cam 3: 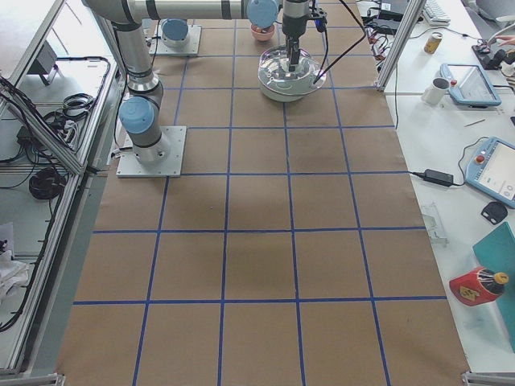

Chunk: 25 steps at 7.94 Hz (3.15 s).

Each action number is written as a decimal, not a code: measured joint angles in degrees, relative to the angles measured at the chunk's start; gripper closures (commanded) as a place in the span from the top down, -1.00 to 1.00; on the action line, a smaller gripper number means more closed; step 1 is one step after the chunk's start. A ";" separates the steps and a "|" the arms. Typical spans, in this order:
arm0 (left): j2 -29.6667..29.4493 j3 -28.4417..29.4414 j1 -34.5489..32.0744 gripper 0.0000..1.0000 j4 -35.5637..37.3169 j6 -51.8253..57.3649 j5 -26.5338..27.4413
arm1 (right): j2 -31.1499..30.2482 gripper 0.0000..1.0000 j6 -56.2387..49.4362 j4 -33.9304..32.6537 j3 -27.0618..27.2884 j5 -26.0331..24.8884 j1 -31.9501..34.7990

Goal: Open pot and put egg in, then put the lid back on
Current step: 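Lift the glass lid off the pot with the right gripper and set it aside, then lift the egg from the bowl with the left gripper and carry it over the pot, then lower the egg into the pot and open the left gripper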

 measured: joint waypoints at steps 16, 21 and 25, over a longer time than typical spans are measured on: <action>4.01 14.92 -33.06 -0.53 8.43 -41.56 -14.16 | -0.04 -1.00 -8.00 -0.26 0.58 0.53 -2.81; -2.89 14.00 -34.75 -0.07 14.24 -42.92 -14.11 | -0.05 -1.00 -9.35 -0.39 0.63 0.32 -2.84; -3.95 13.19 -34.85 1.00 14.55 -42.84 -14.05 | -0.04 -1.00 -9.27 -0.39 0.59 0.66 -2.84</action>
